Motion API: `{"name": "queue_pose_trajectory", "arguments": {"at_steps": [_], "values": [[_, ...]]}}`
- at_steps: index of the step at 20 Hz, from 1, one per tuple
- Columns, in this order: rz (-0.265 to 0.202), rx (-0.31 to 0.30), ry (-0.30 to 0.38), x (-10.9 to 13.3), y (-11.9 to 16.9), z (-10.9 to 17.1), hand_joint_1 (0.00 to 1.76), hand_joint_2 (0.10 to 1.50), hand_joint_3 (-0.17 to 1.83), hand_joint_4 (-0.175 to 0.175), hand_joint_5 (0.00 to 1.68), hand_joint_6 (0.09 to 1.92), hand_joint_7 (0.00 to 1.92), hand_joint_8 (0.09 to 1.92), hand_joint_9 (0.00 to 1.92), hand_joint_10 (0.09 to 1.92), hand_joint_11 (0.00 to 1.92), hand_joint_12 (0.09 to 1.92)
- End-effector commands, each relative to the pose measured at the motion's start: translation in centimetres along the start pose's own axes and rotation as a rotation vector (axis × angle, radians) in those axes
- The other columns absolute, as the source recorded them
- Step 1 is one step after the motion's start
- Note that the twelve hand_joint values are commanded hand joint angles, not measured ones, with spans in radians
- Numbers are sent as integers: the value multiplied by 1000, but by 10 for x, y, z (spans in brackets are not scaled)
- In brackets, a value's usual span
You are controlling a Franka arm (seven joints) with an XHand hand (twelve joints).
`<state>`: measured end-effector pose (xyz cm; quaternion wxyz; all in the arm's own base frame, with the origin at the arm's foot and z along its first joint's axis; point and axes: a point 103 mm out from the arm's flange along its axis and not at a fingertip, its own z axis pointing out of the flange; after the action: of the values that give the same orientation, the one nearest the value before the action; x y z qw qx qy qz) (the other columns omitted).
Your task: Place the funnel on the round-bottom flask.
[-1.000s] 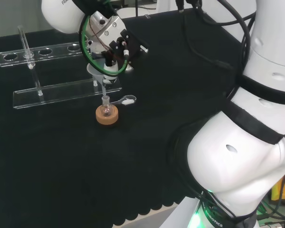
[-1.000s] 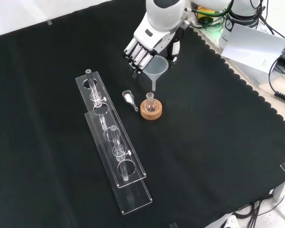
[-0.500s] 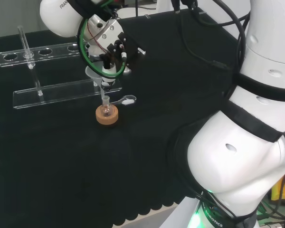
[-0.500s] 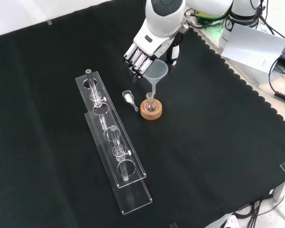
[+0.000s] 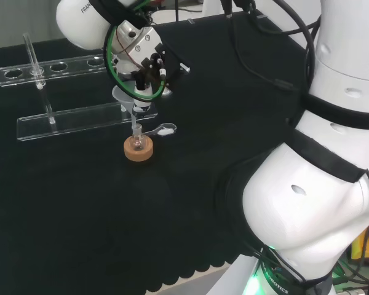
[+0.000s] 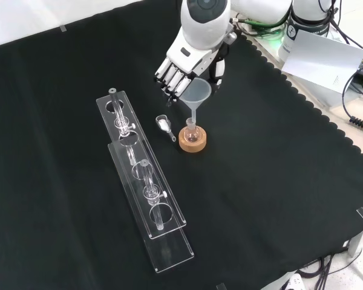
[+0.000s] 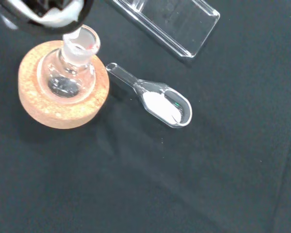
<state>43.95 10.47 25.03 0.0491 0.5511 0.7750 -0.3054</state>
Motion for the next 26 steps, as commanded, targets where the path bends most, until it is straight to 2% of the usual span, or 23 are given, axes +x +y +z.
{"name": "queue_pose_trajectory", "arguments": {"at_steps": [1,12,26], "values": [[11,8,-2,-4,1,3,798,669,517,-52,483,238,343,772,586,639,245,1351],[3,11,14,-3,4,7,797,669,518,-52,478,253,343,772,586,640,246,1350],[0,14,-24,4,7,10,797,669,519,-52,471,270,342,772,581,641,247,1350]]}}
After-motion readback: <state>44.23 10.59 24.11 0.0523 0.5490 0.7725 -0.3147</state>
